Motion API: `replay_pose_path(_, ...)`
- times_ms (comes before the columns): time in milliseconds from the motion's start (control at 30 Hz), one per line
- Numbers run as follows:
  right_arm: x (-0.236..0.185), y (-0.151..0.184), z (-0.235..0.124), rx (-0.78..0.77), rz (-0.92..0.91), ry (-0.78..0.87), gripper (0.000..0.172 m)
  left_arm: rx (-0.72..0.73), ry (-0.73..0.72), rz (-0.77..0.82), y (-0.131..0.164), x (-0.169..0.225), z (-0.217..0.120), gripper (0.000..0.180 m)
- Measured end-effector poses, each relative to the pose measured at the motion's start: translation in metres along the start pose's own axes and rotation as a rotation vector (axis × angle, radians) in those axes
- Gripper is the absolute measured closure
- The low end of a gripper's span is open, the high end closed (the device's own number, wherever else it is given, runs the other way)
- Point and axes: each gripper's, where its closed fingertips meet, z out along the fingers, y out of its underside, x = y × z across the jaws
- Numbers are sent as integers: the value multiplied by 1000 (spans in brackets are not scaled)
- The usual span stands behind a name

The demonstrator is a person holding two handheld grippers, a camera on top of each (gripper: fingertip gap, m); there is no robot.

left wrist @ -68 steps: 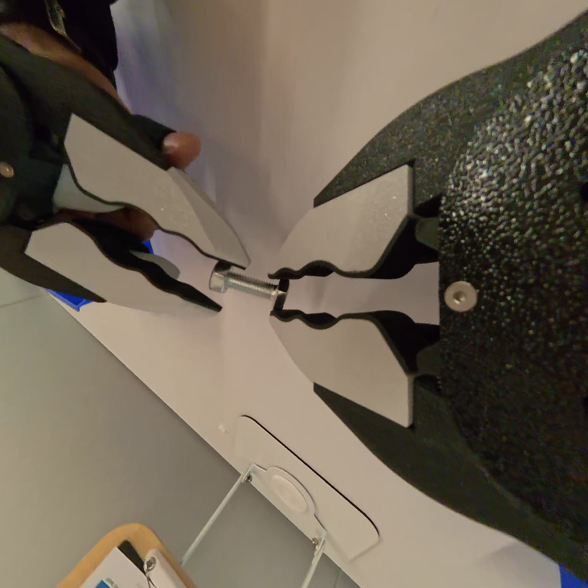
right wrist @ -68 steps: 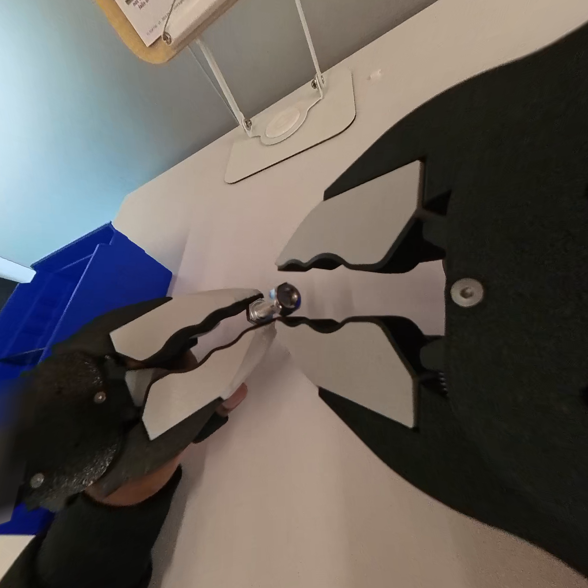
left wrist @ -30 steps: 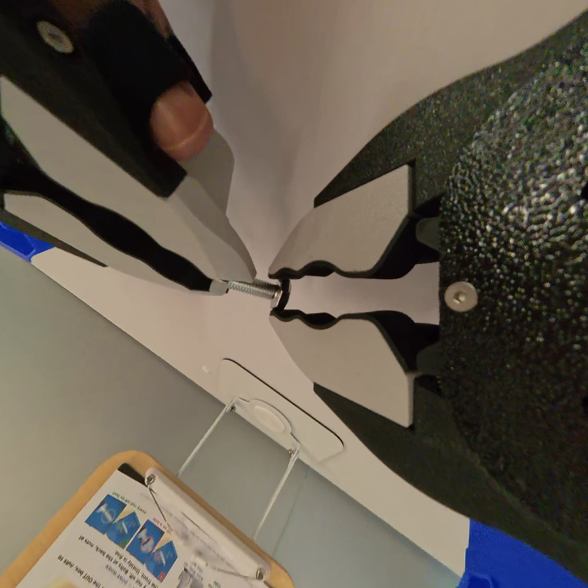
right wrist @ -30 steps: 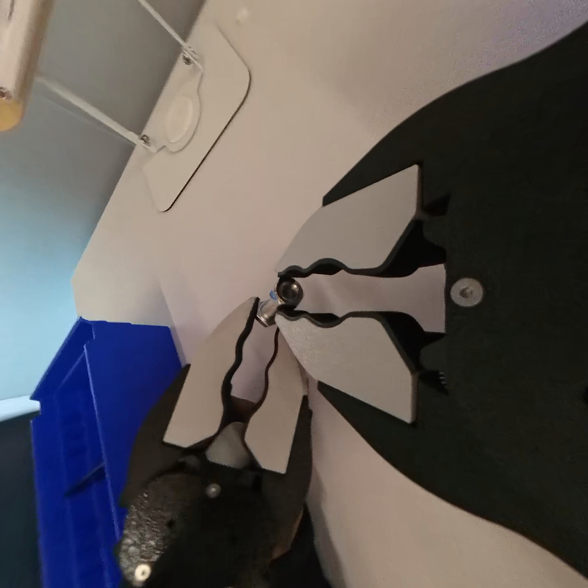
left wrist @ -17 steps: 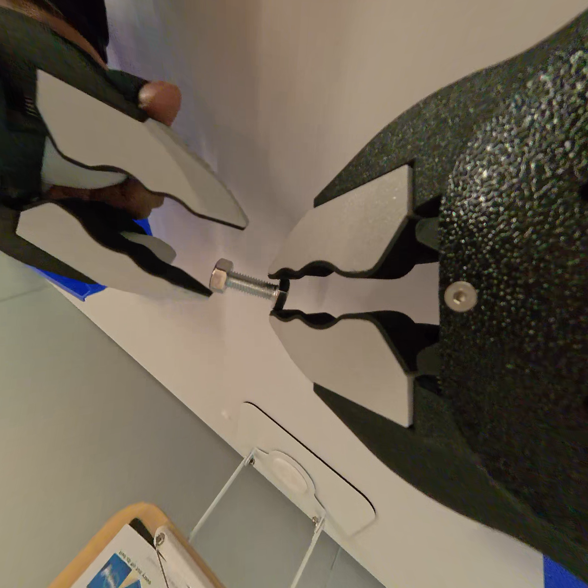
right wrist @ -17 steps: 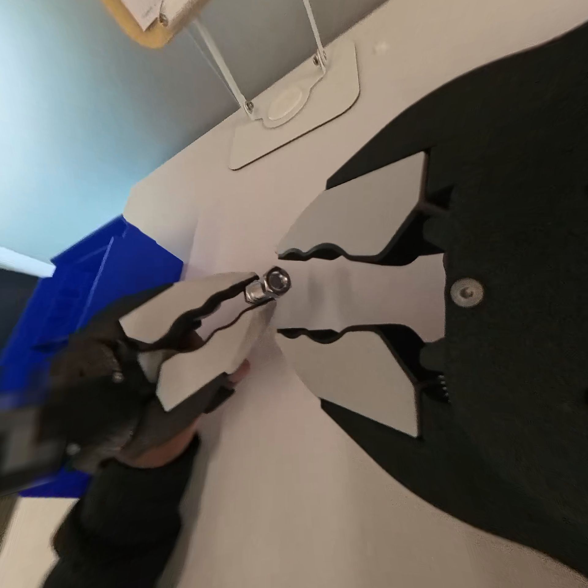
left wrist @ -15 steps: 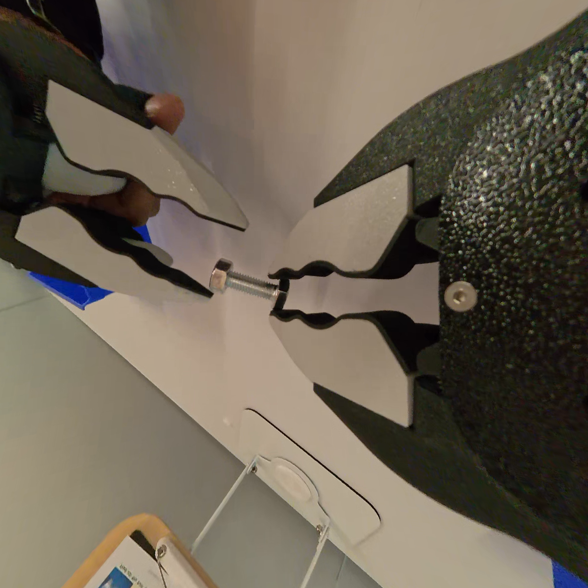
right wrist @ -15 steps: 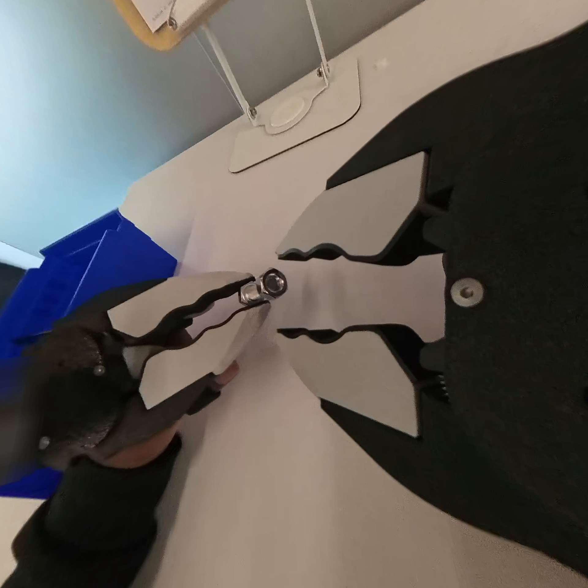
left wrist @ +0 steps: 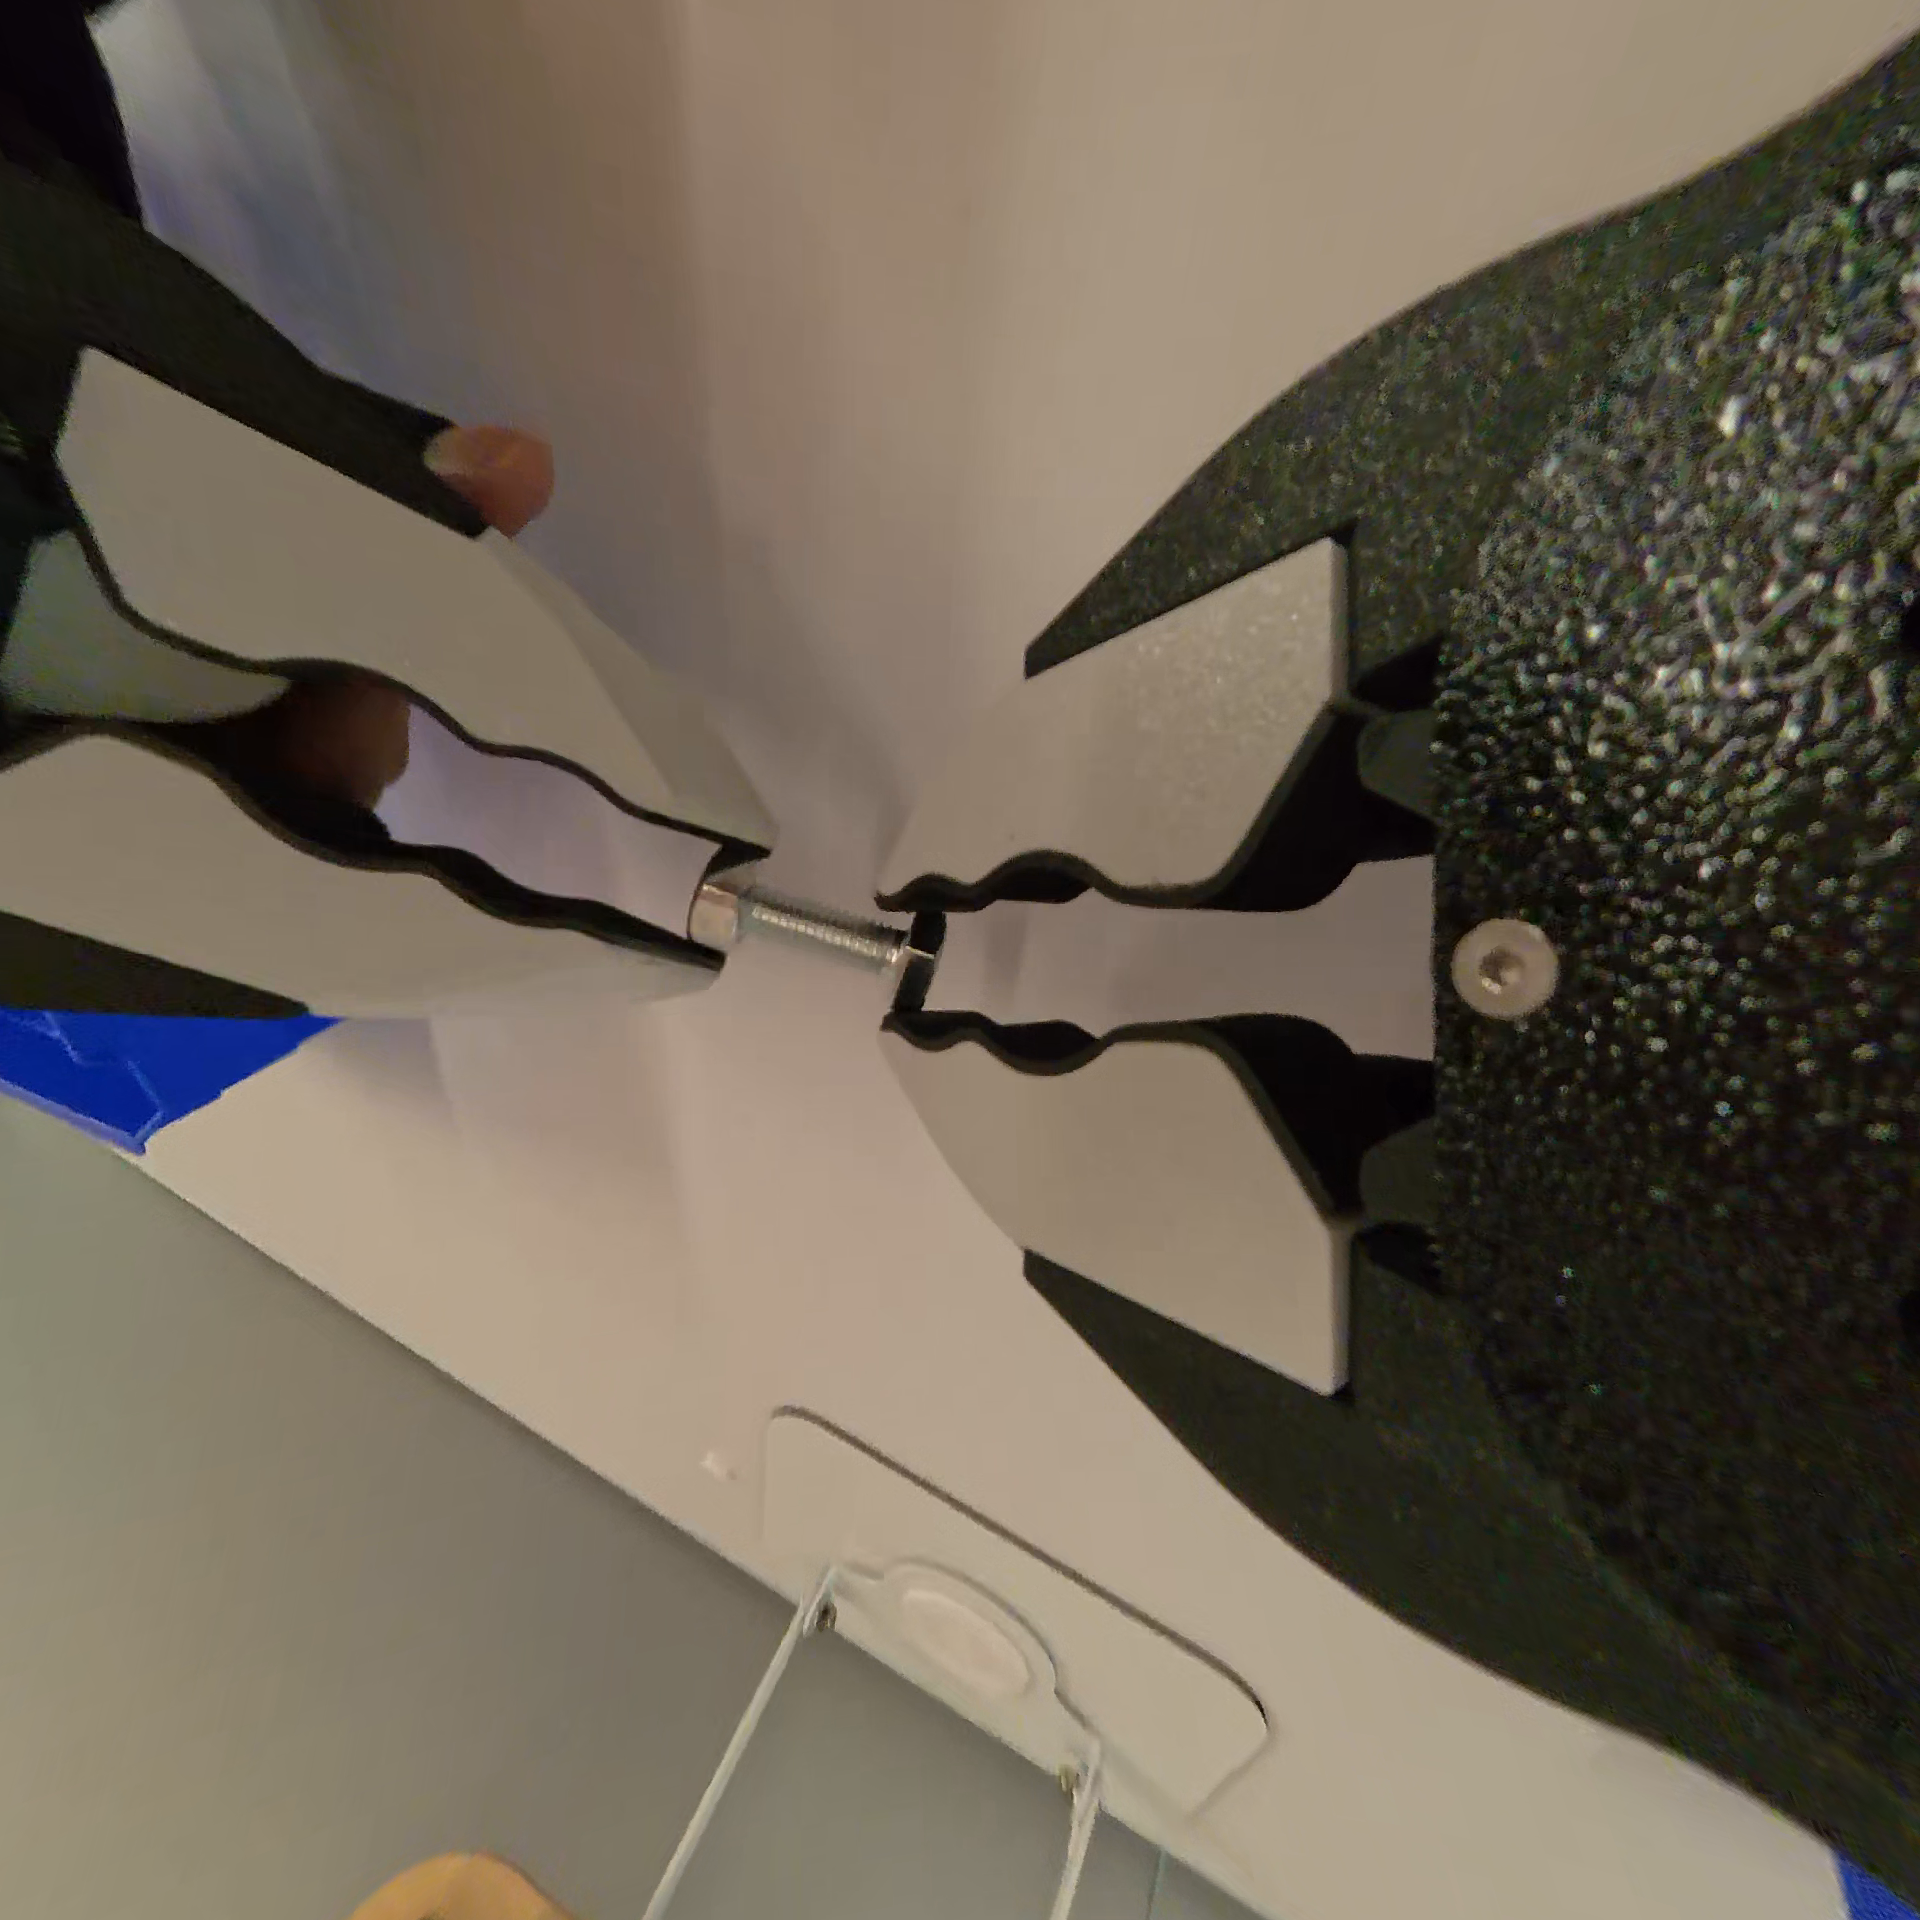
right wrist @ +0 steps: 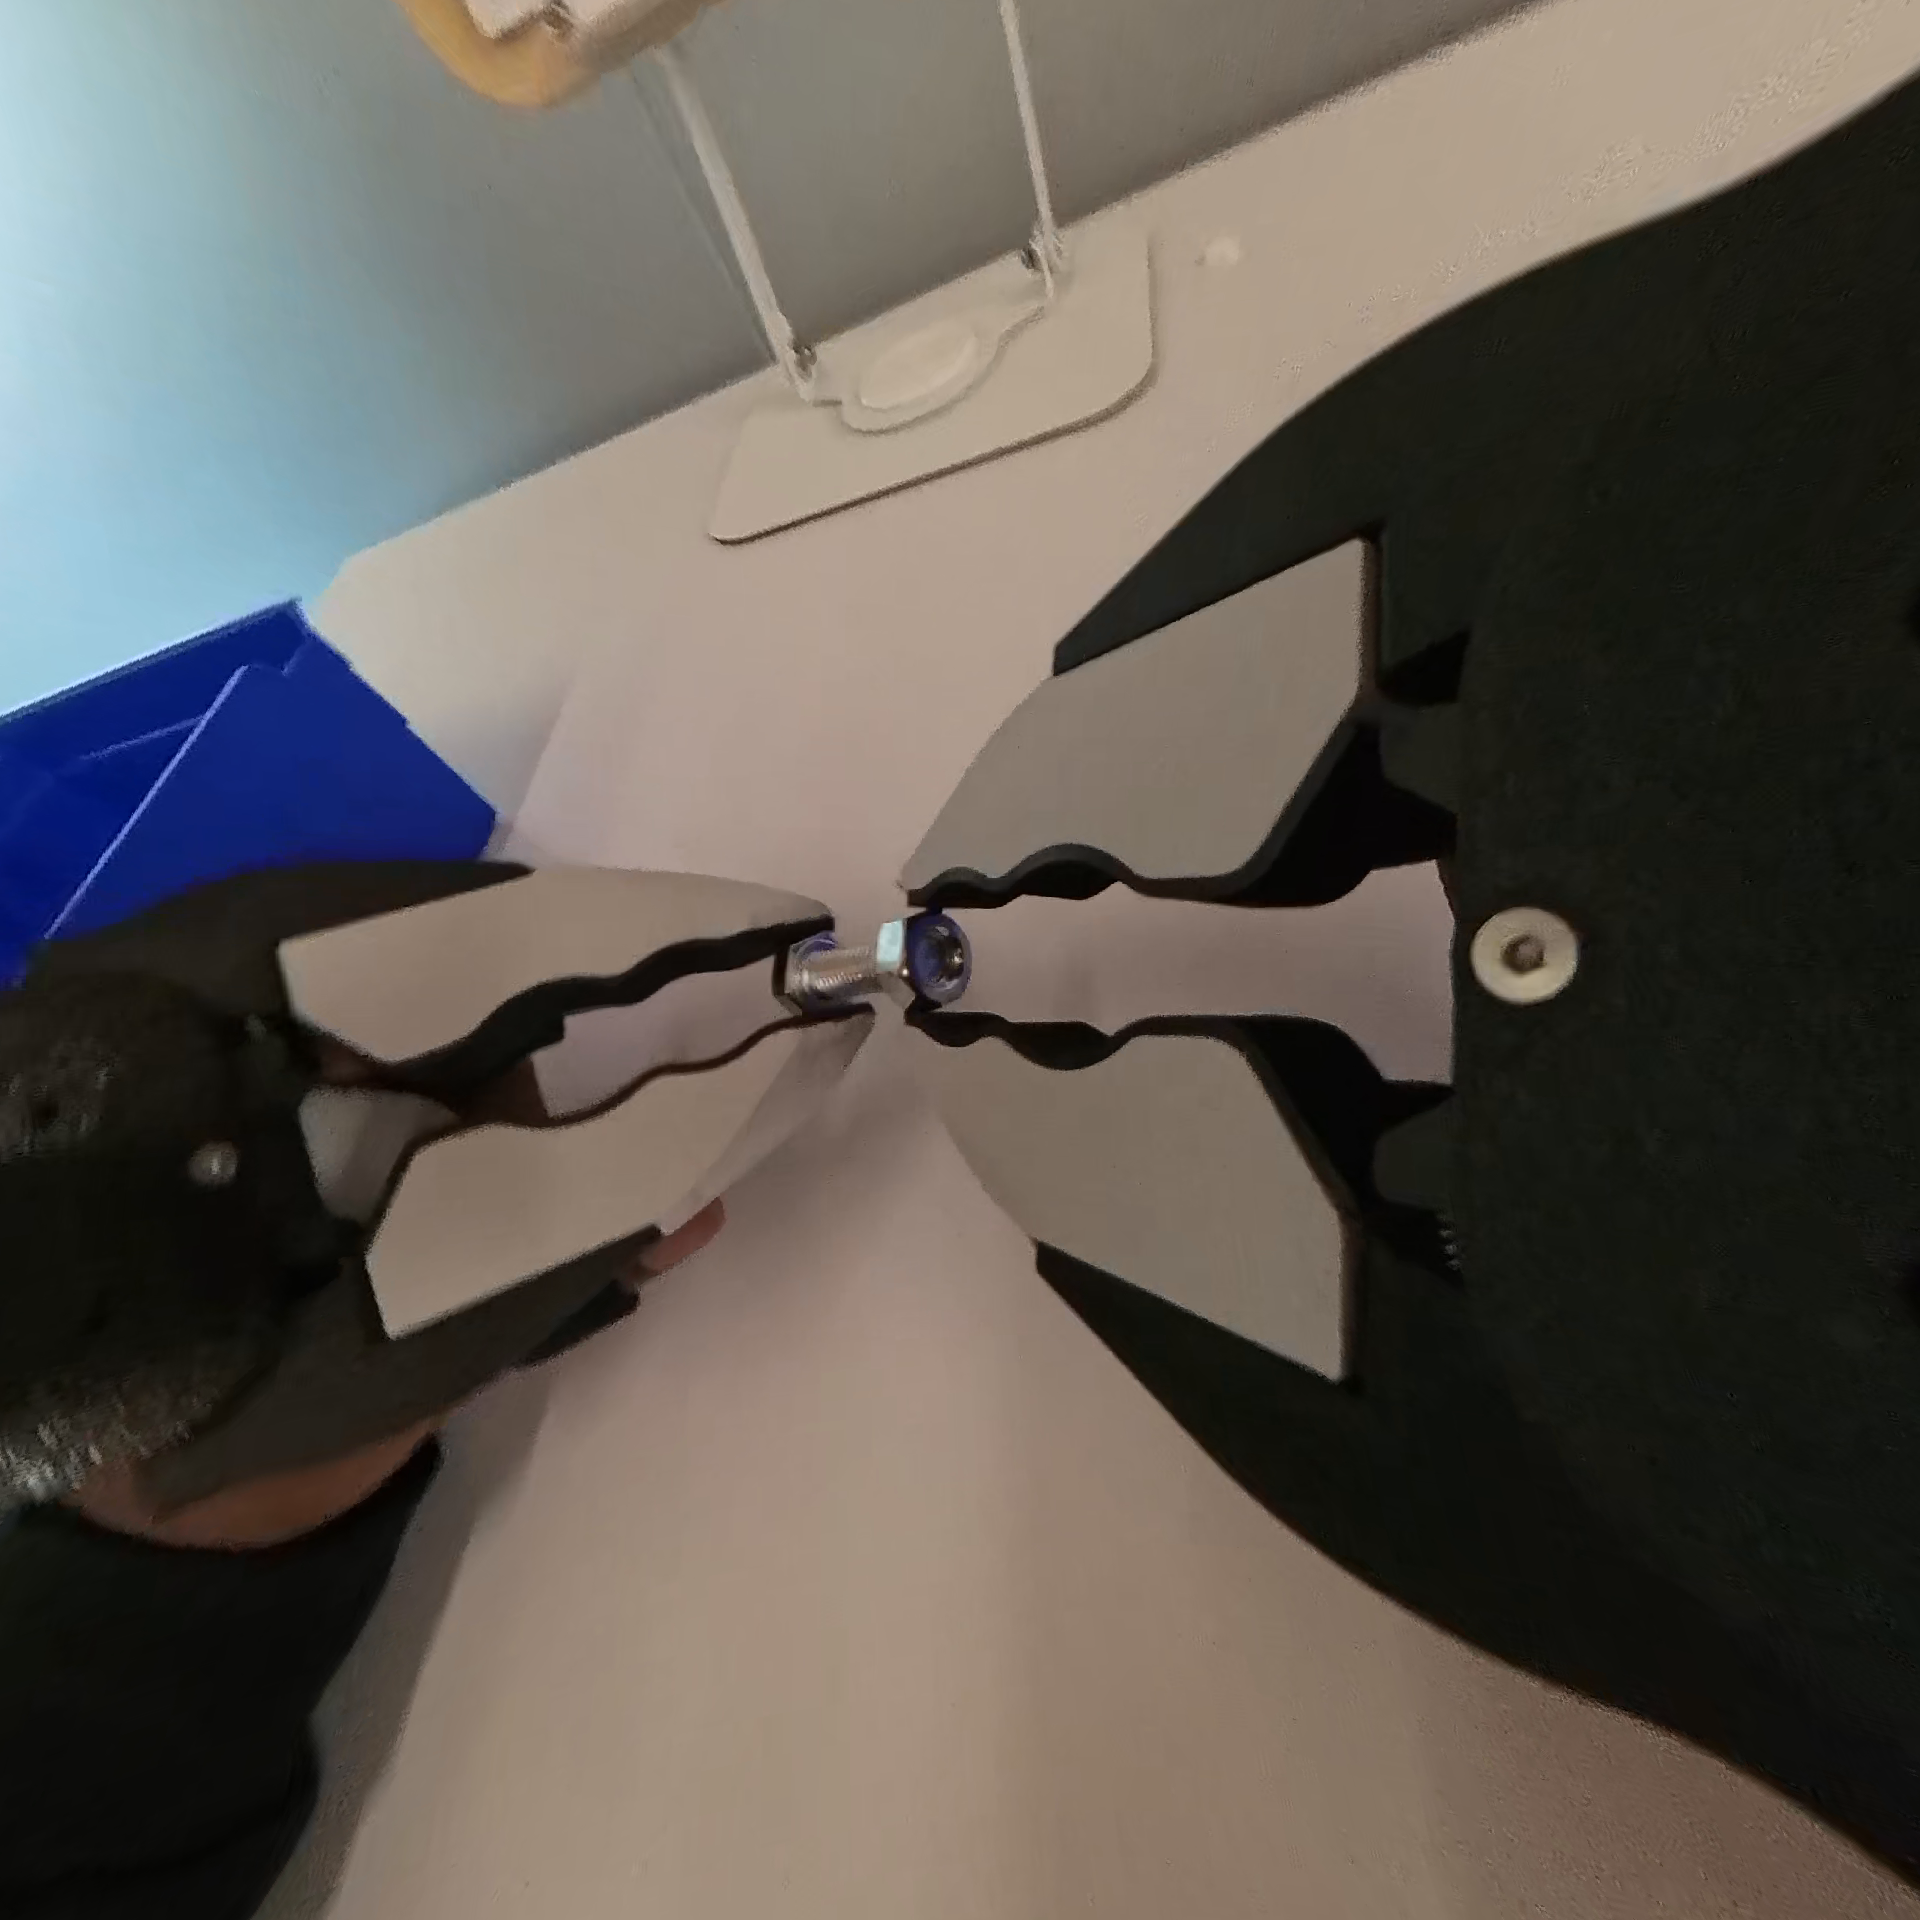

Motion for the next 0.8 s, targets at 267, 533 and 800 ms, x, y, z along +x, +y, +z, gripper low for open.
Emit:
replay_pose_path(267, 20, -5, 7, 49, 554, 124, 146, -61, -237, 73, 0, -23, -2, 163)
replay_pose_path(533, 16, -15, 1, 69, 121, 167, 127, 13, -156, -30, -5, -21, -6, 163)
replay_pose_path(800, 9, -16, -6, 107, 11, 100, 142, 53, -51, 7, -10, -8, -7, 163)
